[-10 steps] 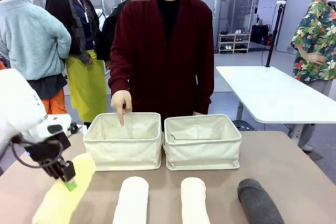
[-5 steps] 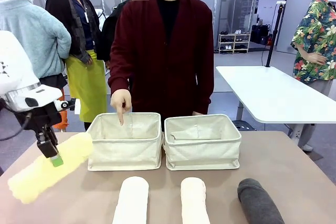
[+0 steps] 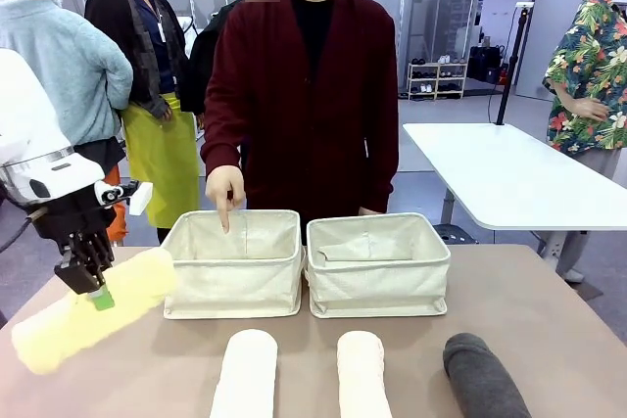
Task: Divide the towels into two baskets.
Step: Pick up one hotel-folded towel and place it in the Fabric basket indicated by the person.
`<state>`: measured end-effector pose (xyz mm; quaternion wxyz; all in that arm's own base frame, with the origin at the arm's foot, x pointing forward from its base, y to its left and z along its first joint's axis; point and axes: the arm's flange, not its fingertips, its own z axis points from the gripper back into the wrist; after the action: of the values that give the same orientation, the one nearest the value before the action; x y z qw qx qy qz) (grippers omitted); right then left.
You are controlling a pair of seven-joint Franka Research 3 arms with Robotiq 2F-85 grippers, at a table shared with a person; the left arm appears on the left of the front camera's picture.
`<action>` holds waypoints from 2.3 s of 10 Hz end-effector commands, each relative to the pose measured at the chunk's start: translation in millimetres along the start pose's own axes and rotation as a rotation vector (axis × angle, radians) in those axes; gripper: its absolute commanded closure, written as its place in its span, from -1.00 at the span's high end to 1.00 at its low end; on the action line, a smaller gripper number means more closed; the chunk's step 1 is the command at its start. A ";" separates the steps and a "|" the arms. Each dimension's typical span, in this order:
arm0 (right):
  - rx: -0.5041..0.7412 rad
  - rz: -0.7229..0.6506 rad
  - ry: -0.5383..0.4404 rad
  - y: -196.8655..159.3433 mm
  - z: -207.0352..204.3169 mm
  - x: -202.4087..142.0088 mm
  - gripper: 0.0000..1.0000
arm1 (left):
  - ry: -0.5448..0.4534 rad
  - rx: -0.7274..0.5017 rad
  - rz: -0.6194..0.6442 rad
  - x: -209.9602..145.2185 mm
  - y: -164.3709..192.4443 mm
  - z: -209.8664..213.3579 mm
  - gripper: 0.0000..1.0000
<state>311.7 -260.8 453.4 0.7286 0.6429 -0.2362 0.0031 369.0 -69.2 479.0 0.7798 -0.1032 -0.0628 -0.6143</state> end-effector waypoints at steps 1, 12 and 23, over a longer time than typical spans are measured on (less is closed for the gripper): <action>0.008 0.013 -0.006 3.1 -0.1 -1.1 1.00 | -0.002 0.002 -0.032 -0.1 -1.6 2.2 -0.37; 0.008 0.013 -0.006 3.1 -0.1 -1.1 1.00 | 0.291 0.253 -0.679 201.7 138.5 10.4 -0.37; 0.008 0.013 -0.006 3.1 -0.1 -1.1 1.00 | 0.397 0.134 -0.555 213.0 177.7 -50.3 0.79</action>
<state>312.3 -260.1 453.6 0.7290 0.6428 -0.2354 0.0039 592.2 -243.2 459.3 0.5733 0.0817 0.0034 -0.8153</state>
